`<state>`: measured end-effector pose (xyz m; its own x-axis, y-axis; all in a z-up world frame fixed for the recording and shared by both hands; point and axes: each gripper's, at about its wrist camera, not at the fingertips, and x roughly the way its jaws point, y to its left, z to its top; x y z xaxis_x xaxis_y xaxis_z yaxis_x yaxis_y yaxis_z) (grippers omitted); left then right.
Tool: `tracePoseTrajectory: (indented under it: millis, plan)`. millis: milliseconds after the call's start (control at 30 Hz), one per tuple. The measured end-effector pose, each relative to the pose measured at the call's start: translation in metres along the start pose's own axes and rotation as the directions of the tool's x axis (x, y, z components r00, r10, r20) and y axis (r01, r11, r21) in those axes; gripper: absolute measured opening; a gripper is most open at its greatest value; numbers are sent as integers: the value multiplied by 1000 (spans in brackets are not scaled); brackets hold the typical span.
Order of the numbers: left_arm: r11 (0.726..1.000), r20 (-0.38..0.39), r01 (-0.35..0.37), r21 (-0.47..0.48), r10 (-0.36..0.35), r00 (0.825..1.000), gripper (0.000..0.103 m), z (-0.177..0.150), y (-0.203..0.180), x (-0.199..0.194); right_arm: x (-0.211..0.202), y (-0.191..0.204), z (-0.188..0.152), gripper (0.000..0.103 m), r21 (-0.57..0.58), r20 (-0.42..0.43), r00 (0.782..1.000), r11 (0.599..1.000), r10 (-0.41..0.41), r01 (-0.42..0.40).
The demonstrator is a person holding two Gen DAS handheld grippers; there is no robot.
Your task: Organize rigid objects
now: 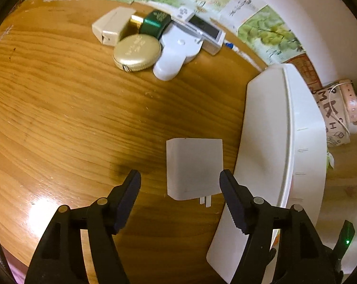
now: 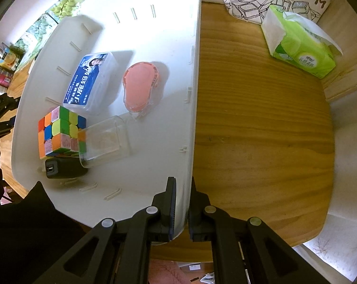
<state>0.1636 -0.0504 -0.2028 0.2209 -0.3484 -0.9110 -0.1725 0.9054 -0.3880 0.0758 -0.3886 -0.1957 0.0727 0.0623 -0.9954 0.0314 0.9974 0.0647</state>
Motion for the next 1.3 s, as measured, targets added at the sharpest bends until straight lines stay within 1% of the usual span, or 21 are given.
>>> tracePoseTrajectory:
  millis: [133,200,433,667,767,800,833,1033,1167,1233,1300]
  plan:
    - [999,-32,-36,-4,35,999,72,3,-6,7,1,-3,2,9,8,-6,1000,1000,5,-5]
    - [999,-45,-43,-15,42,998,75,5,-7,10,1,-4,3,9,12,-8,1000,1000,9,-9]
    - [997,-72,-51,-56,47,996,76,13,-12,17,1,-7,5,9,13,-8,1000,1000,6,-6]
    - [993,-80,-98,-63,93,992,76,19,-21,23,-3,-8,14,9,6,-6,1000,1000,7,-7]
    - [991,-84,-108,-74,102,991,72,20,-22,25,-4,-7,16,9,3,-5,1000,1000,7,-7]
    - [994,-86,-85,-72,79,993,62,20,-23,25,-4,-7,17,9,2,-5,1000,1000,8,-8]
    - [994,-90,-72,-79,65,994,62,21,-23,26,-5,-7,18,9,1,-5,1000,1000,8,-8]
    - [992,-100,-96,-76,88,991,62,20,-24,28,-8,-6,22,8,-3,3,1000,1000,5,-5]
    - [991,-88,-114,-63,109,990,61,12,-21,19,-11,-10,22,4,9,20,1000,1000,5,-5]
    - [991,-71,-118,-57,114,991,61,6,-18,10,-14,-14,23,3,15,36,999,1000,6,-6]
    - [992,-35,-110,-67,108,994,61,1,-17,-2,-15,-16,25,3,13,42,999,1000,7,-8]
